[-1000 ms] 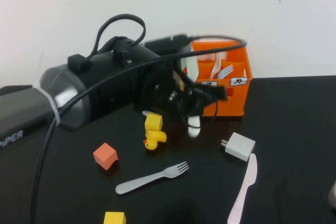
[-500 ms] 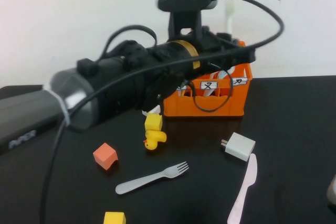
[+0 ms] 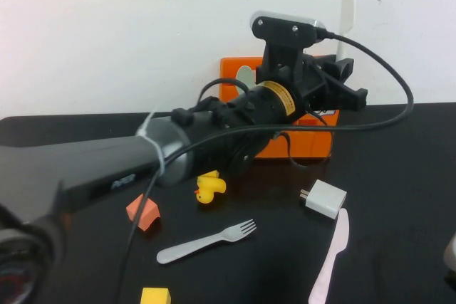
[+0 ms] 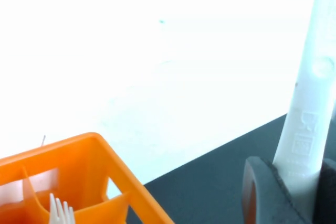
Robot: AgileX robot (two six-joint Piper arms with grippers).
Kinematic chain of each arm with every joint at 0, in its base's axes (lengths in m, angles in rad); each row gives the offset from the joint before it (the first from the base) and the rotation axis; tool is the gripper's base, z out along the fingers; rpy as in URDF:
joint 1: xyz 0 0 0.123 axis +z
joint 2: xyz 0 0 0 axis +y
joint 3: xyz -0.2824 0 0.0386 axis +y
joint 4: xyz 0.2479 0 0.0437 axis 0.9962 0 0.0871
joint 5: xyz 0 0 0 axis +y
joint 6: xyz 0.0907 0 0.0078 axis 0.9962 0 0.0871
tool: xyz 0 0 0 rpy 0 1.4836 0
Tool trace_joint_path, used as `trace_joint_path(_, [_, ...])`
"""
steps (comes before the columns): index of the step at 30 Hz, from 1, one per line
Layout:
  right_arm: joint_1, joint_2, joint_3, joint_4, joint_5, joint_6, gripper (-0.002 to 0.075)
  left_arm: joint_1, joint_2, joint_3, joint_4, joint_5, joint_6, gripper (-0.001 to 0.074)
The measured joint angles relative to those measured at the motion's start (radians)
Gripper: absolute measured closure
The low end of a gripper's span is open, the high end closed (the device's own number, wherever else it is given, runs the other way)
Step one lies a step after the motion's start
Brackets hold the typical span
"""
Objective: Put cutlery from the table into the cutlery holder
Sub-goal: Place the knife on the box
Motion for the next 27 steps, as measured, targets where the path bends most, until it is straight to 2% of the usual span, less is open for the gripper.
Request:
trace_joint_path(13, [0.000,0.000,0.000,0.017,0.000,0.034,0.0728,0.023,0.162,-0.156,-0.051,0.021,0.120,0.0586])
trace_joint_path(20, [0.000,0.000,0.000,0.017,0.000,0.051,0.0728,0.080,0.198,-0.171,-0.060,-0.002,0.127,0.0586])
trace_joint_path(27, [0.000,0.000,0.000,0.017,0.000,0.068,0.0728,0.085,0.221,-0.198,-0.060,-0.038,0.135,0.0586])
